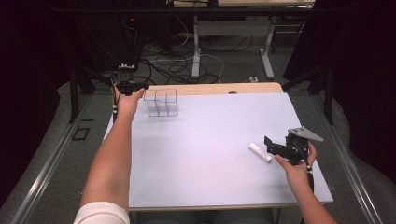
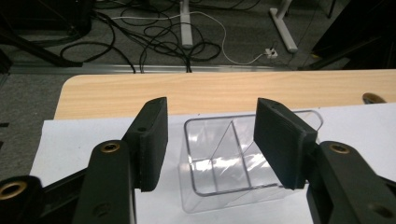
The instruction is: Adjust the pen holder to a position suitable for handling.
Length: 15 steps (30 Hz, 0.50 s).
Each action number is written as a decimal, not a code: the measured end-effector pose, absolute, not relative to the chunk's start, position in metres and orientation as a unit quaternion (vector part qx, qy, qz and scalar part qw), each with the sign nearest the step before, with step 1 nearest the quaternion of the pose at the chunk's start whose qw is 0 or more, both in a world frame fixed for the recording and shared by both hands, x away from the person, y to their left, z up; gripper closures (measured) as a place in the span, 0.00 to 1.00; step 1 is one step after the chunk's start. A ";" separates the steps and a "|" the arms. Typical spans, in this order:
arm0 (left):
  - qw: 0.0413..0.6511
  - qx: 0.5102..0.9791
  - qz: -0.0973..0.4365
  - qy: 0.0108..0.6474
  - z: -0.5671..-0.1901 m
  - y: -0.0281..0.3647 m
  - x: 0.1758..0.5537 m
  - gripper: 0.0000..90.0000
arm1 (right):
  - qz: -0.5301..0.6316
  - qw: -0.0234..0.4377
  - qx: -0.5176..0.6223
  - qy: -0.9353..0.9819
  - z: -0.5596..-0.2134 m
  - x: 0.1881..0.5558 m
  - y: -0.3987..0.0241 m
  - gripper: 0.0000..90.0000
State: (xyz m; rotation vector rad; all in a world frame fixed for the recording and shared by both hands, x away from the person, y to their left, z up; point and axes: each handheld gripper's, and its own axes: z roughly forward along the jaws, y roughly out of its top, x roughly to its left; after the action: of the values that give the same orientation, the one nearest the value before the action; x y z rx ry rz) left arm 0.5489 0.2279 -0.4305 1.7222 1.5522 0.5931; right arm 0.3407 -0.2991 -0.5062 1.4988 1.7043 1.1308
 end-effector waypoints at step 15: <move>0.340 0.677 0.205 0.620 -0.453 0.236 0.551 0.65 | 0.423 0.294 0.565 0.644 -0.507 0.341 -0.298 0.05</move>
State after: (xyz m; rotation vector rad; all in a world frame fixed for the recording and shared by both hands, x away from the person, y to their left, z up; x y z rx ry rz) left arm 0.5506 0.2362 -0.4525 1.7627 1.6126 0.5340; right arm 0.3412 -0.2982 -0.5075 1.5053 1.7137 1.1270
